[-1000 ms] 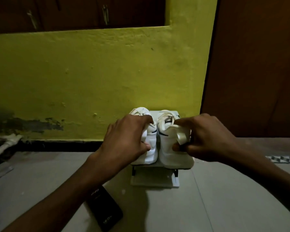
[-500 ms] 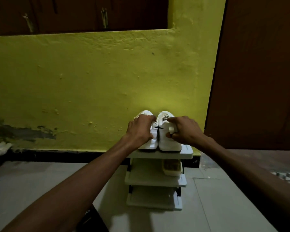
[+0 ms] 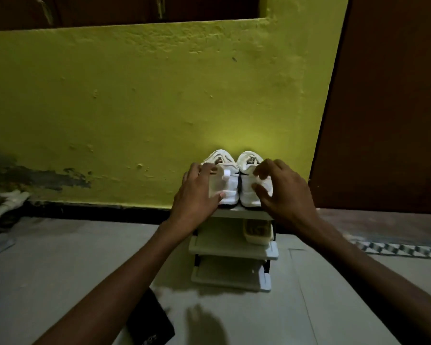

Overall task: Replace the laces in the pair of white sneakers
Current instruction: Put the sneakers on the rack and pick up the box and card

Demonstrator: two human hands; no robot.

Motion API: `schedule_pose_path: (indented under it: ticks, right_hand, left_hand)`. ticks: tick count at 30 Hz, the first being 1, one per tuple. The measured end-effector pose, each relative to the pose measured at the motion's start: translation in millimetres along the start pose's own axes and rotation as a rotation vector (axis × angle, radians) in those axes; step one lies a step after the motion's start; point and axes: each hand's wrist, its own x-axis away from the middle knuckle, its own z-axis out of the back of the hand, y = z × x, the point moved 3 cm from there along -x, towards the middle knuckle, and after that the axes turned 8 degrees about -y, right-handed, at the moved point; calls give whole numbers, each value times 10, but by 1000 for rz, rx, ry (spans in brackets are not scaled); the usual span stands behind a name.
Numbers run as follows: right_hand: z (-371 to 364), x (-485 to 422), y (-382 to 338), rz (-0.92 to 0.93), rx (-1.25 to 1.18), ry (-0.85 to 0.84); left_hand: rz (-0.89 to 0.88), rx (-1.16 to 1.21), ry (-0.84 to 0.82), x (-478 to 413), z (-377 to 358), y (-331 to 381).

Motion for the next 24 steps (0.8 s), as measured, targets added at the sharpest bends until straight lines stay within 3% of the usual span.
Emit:
schedule_pose_path:
  ticks: [3, 7, 11, 14, 19, 24]
  right_hand:
    - [-338, 335, -189, -35, -218, -191]
    - [-1112, 752, -537, -104, -286, -455]
    - [-1919, 1114, -1012, -94, -226, -709]
    - [-2454, 1270, -1197, -133, -78, -877]
    - [-3085, 1392, -1301, -282, -58, -1017]
    - [-3599, 1472, -1433, -322, -15, -1016]
  left_hand:
    - [170, 136, -59, 574, -25, -344]
    - [375, 122, -162, 1417, -81, -871]
    - [623, -2, -222, 2300, -19, -1483]
    - [841, -158, -358, 2961, 26, -1936]
    - [1133, -218, -574, 3853, -32, -2552]
    - [1109, -149, -468, 4156, -299, -2834]
